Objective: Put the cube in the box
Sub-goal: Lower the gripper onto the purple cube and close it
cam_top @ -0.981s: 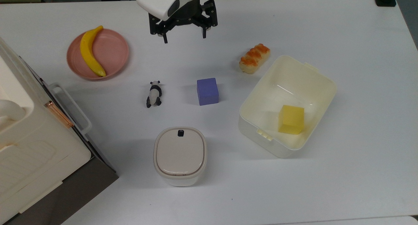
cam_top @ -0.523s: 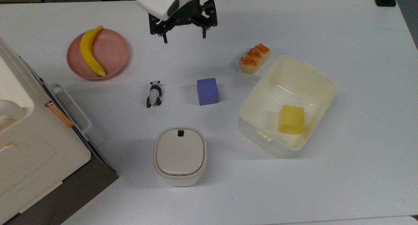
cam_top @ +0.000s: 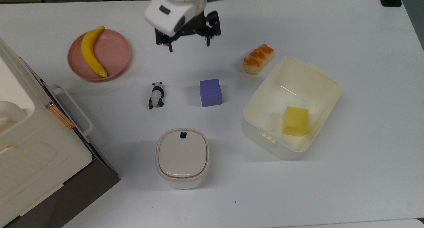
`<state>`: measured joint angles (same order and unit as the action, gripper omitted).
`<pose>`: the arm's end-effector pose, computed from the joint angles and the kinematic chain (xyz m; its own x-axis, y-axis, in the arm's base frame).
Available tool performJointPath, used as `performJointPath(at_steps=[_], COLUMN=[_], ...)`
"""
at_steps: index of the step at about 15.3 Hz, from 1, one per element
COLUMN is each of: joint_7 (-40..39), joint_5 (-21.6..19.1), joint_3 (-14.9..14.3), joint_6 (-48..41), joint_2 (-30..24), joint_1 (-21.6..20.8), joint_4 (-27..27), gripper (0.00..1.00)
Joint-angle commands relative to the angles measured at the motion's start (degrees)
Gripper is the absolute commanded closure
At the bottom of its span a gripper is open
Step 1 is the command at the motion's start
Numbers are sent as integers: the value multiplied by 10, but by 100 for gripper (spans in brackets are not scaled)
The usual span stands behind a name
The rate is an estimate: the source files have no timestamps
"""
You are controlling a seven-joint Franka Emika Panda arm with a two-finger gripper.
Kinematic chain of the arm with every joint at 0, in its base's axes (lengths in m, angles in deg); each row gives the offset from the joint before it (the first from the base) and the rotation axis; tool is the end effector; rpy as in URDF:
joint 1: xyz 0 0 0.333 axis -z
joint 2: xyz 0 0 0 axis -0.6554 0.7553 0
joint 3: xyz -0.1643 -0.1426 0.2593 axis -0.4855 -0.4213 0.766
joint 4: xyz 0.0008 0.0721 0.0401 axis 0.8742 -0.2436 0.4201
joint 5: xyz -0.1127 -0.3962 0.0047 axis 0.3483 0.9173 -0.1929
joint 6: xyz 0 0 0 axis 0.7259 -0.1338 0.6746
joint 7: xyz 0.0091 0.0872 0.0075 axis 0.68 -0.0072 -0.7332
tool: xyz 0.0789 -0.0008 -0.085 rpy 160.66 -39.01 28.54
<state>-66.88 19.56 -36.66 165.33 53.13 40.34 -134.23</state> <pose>0.6452 0.0468 0.5174 0.9770 0.1952 -0.0853 0.1959 -0.9806 -0.0008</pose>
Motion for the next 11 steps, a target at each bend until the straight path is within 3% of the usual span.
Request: performJointPath(at_steps=[1,4,11], joint_7=[-3,12,12], joint_5=[-2,10,43], joint_3=[-8,-8,-10], joint_6=[104,151,187], joint_2=[2,41,91], joint_1=[-41,-65,-62], joint_4=[-95,-105,-103], gripper=[0,0,0])
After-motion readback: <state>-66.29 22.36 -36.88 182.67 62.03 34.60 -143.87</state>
